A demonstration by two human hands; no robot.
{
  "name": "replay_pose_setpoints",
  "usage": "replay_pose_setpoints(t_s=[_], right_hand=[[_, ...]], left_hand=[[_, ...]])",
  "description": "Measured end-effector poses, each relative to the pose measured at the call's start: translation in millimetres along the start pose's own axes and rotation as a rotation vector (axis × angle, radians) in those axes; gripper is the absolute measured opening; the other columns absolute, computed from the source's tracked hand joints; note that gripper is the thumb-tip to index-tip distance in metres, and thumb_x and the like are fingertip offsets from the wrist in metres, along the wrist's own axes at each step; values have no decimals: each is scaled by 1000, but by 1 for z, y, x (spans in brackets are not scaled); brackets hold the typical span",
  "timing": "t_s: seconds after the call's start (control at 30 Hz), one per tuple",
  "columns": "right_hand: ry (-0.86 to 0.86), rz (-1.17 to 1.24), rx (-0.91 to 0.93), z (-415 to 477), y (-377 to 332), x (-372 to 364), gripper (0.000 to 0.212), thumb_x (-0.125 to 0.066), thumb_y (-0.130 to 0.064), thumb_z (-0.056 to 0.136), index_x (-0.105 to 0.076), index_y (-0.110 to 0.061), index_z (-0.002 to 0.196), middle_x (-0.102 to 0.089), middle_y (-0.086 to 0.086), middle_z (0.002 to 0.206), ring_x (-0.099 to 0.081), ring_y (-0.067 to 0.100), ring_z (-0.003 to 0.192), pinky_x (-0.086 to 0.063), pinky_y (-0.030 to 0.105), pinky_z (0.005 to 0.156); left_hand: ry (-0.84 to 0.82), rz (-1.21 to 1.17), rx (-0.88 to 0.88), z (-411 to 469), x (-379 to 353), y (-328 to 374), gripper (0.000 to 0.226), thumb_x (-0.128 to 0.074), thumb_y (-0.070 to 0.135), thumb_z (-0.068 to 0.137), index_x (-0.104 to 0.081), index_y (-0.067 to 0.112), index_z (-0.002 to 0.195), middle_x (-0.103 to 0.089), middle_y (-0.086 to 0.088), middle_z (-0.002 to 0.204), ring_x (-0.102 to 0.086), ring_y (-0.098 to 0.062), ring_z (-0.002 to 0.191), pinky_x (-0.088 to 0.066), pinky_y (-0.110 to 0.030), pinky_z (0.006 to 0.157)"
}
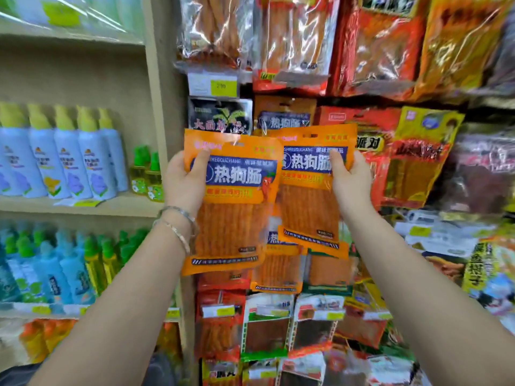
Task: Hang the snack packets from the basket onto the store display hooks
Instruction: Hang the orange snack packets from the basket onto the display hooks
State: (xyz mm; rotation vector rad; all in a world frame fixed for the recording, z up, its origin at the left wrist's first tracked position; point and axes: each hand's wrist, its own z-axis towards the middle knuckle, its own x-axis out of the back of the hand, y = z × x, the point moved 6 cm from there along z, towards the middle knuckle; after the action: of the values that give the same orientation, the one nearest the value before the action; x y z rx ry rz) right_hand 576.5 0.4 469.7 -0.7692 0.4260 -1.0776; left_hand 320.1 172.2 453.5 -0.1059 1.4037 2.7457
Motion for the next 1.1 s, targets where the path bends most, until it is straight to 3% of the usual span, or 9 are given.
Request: replay_pose_setpoints(t_s=[0.13,0.2,0.3,0.4,0.47,0.57,0.67,0.83,1.1], right_hand=[[-5,29,12,47,2,-17,8,-51,-31,95,-58,-30,92,-66,-9,93,-63,14,91,-50,34,82],[-7,71,-23,68,6,-26,8,-52,-30,95,-59,-25,93,-67,-3,97,-62,18,94,-50,35,83],[-25,121,-115,88,15,-43,18,-50,-32,94,-55,-26,79,-62,-8,86,-58,11,83,-45,17,70],[-39,207,-203,100,25,-60,19,-50,-32,92,-56,-23,77,-66,-3,87,-60,13,82,-45,28,72],[-44,291,-245,105,31,-67,17,-52,-29,91,-55,-23,76,-66,-4,79,-61,11,73,-46,27,67],[-66,357,-287,112,35,-76,13,-52,-26,92,-58,-22,82,-69,4,92,-65,21,88,-50,35,78],[-42,356,-293,118,38,-78,15,-52,-23,90,-55,-21,75,-65,3,81,-61,20,75,-48,33,69],[-10,148,-175,131,41,-83,24,-46,-24,96,-60,-5,94,-66,14,94,-59,23,82,-44,33,73],[-105,-330,-2,135,40,-95,32,-38,-29,101,-57,-3,106,-59,7,95,-58,30,93,-37,29,68]], left_hand=[[-75,-116,39,26,-27,-3,29,-61,51,72,-59,24,61,-64,1,69,-59,-13,65,-49,-33,63],[-95,-120,7,37,-38,-3,31,-63,52,73,-61,23,61,-63,4,64,-57,-7,58,-47,-25,56],[-103,-87,-13,50,-50,-9,37,-63,48,80,-62,14,67,-62,3,62,-55,-6,55,-44,-23,53],[-145,-162,57,60,-62,-20,29,-64,48,79,-61,22,66,-69,0,69,-64,-15,64,-51,-34,61],[-160,-182,74,64,-68,-24,28,-64,49,79,-61,23,67,-70,2,67,-66,-13,63,-52,-33,59],[-170,-198,75,69,-71,-28,27,-64,49,79,-61,26,65,-71,-1,70,-67,-16,63,-53,-33,58],[-181,-196,92,72,-74,-32,25,-64,48,79,-60,26,68,-72,1,72,-69,-13,63,-53,-28,54],[-139,-234,110,76,-78,-36,27,-64,47,79,-57,25,66,-71,4,67,-68,-11,60,-53,-24,50],[-136,-284,173,74,-84,-34,26,-65,42,81,-55,19,74,-68,-10,78,-67,-26,72,-53,-46,69]])
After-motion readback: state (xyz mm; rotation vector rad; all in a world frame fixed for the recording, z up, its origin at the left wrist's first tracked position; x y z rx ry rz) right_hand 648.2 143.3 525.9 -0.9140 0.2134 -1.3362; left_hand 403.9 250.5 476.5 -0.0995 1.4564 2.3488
